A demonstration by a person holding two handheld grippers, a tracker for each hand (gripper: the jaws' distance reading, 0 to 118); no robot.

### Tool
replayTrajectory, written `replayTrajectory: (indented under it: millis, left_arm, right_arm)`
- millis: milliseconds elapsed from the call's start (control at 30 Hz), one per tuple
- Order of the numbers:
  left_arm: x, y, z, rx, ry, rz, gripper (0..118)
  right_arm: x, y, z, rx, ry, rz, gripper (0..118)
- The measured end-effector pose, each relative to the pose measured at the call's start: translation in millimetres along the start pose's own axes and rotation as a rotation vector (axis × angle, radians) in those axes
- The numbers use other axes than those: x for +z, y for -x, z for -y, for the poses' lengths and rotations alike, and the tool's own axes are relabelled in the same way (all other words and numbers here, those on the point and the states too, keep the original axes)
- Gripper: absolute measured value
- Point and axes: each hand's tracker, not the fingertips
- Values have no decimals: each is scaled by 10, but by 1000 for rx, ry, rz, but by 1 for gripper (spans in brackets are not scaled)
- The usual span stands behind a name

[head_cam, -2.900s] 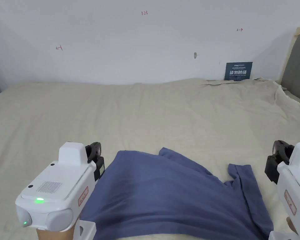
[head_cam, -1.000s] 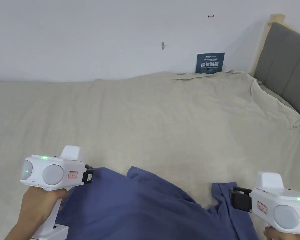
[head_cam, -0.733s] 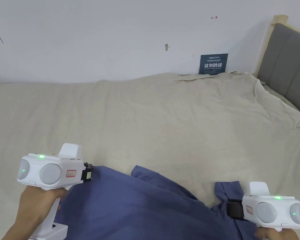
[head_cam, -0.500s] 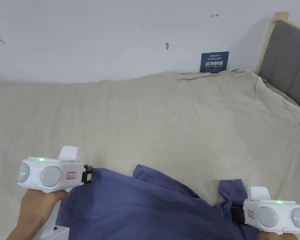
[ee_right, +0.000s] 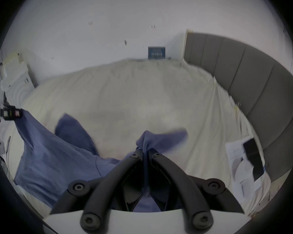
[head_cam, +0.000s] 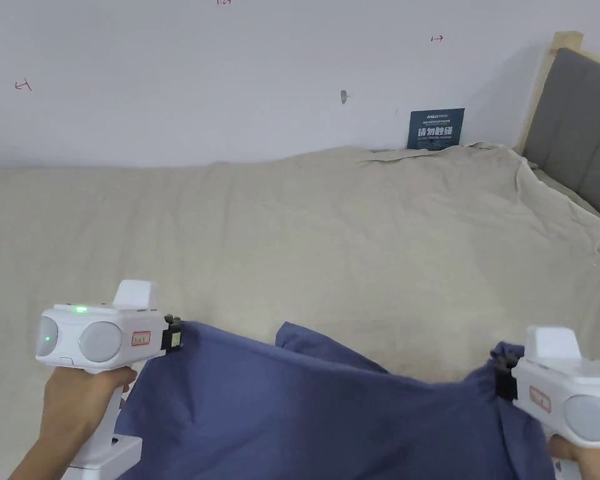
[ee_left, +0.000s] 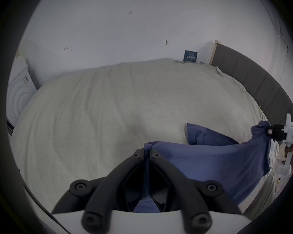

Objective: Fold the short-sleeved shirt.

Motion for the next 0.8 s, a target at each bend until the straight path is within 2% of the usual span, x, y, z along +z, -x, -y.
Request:
replayTrajectory:
  millis: [200, 467, 800]
  left_arm:
    - [593, 107, -185, 32, -127, -41, 2]
    - [1522, 309, -771, 31, -315, -121, 2]
    - [2335, 511, -1659, 17, -506, -215, 2]
  right_arm:
    - [508, 89, -628, 28, -179, -62, 2]
    - [1012, 370, -1539, 64, -363, -123, 2]
    - [1231, 545, -2846, 136, -591, -146, 2]
